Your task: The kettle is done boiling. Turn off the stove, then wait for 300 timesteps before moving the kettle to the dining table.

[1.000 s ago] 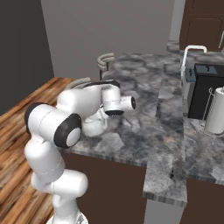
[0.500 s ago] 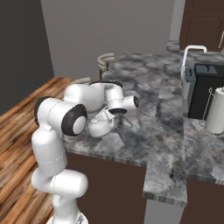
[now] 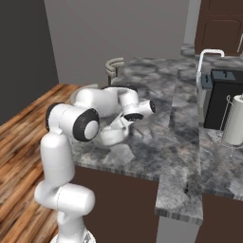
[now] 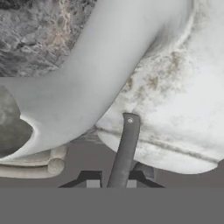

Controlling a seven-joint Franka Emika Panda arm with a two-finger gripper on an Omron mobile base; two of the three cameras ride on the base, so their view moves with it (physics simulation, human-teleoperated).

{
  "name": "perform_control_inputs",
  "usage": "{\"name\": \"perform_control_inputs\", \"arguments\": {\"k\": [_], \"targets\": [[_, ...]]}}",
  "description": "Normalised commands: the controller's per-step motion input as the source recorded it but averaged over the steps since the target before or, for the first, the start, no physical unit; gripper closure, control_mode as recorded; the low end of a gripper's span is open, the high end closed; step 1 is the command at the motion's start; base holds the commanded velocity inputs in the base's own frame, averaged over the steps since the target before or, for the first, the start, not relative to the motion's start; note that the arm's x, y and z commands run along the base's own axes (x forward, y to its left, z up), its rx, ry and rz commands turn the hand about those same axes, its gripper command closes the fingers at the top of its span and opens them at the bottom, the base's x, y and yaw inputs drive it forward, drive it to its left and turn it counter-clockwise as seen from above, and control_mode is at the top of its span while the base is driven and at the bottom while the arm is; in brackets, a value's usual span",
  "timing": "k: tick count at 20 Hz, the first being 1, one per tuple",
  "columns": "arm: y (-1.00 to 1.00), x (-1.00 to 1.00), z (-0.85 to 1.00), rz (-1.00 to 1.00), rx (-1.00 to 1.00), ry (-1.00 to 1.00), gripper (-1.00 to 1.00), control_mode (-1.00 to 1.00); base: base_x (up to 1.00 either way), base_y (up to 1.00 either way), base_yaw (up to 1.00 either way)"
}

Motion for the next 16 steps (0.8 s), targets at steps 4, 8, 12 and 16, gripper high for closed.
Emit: {"name": "perform_control_inputs", "arguments": {"k": [4,8,12,16], "targets": [[-0.32,0.0,-0.01,0.0,-0.17,0.0,1.0,-1.0,0.0,0.0,0.0],[-0.12,0.0,0.0,0.0,-0.18,0.0,1.0,-1.0,0.0,0.0,0.0],[-0.1,0.0,-0.01,0.0,-0.12,0.0,-1.0,-1.0,0.0,0.0,0.0],[-0.18,-0.01,0.0,0.0,-0.02,0.0,-1.0,-1.0,0.0,0.0,0.0]]}}
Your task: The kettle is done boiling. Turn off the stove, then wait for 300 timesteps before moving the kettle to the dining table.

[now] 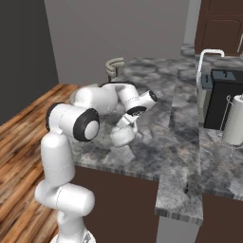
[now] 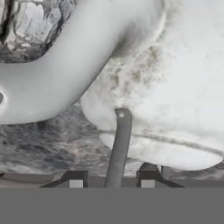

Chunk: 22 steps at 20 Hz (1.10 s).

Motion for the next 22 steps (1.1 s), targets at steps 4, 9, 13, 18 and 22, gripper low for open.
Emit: {"name": "perform_control_inputs", "arguments": {"k": [4,9,13,18,22], "targets": [[-0.33,0.0,0.0,0.0,0.0,0.0,-1.0,-1.0,0.0,0.0,0.0],[-0.39,0.0,0.0,0.0,0.0,0.0,-1.0,-1.0,0.0,0.0,0.0],[-0.34,-0.04,0.06,0.0,0.0,0.0,-1.0,-1.0,0.0,0.0,0.0],[-0.2,0.0,0.39,0.0,-0.02,0.0,-1.0,-1.0,0.0,0.0,0.0],[-0.34,0.0,0.68,0.0,-0.1,0.0,-1.0,-1.0,0.0,0.0,0.0]]}}
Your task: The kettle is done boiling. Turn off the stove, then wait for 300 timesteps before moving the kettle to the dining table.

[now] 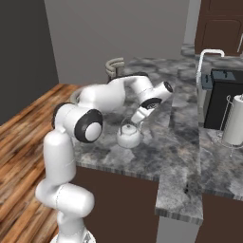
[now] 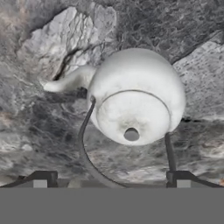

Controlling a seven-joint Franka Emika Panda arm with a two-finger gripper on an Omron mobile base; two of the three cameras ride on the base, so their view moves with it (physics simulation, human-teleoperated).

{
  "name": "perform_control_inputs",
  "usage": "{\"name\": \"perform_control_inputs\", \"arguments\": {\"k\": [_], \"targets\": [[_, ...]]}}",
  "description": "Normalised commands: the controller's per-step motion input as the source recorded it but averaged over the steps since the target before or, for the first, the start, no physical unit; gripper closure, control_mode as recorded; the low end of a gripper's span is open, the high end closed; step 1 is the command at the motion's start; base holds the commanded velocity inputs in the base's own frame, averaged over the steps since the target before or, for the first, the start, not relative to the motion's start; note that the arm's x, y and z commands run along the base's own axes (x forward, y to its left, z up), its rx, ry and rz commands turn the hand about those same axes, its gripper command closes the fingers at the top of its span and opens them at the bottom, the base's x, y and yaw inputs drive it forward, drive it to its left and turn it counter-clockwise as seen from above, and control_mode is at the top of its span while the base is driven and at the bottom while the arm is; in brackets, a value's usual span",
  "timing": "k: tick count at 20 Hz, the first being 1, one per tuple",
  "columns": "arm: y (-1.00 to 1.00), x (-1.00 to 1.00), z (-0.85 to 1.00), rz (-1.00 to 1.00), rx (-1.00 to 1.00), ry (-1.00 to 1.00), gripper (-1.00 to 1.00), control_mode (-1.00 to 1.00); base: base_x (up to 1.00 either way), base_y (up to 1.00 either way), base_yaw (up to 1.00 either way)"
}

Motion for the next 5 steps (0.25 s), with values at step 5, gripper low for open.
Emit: {"name": "perform_control_inputs", "arguments": {"k": [5], "targets": [[-0.15,-0.36,0.98,0.01,-0.13,-0.01,-1.0,-1.0,0.0,0.0,0.0]]}}
